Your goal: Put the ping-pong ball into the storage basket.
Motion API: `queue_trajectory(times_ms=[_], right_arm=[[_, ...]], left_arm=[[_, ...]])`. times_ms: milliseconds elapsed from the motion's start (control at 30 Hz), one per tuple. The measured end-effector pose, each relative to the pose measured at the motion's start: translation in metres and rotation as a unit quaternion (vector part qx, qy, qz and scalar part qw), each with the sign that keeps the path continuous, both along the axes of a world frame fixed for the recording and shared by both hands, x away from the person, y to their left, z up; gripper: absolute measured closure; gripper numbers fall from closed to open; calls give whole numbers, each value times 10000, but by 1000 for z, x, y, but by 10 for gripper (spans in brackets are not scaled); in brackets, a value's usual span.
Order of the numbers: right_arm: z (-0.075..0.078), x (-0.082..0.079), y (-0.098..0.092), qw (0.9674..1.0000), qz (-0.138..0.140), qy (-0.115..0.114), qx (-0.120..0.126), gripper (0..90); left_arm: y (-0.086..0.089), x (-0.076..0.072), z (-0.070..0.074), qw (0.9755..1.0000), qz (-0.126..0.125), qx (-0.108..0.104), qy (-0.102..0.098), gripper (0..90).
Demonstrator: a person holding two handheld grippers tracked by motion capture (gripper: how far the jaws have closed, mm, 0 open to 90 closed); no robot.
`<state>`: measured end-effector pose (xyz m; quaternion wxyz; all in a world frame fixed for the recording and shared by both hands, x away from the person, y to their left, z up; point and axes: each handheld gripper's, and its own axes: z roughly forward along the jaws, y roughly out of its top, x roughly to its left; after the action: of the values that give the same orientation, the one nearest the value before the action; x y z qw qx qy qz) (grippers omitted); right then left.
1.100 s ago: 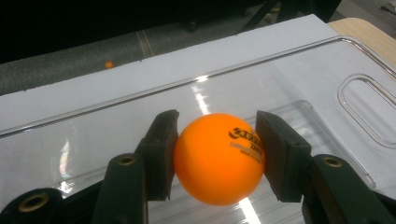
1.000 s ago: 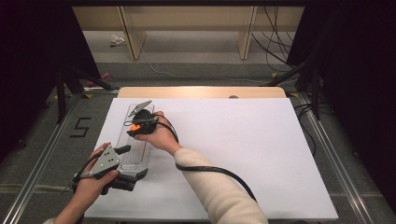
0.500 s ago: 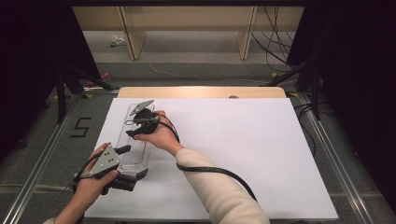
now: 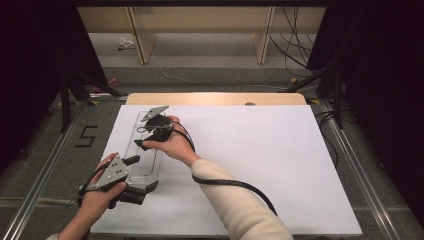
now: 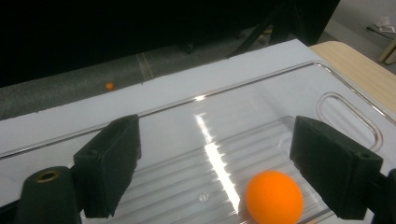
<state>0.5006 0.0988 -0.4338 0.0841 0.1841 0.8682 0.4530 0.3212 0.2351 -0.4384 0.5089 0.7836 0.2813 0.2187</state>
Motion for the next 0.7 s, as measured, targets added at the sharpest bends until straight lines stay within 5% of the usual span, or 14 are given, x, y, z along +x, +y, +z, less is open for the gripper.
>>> queue_trajectory(times_ms=[700], right_arm=[[2,-1,-26,9999,-165,6,36,165]], left_arm=[[0,0,0,10000,17,2,2,0]])
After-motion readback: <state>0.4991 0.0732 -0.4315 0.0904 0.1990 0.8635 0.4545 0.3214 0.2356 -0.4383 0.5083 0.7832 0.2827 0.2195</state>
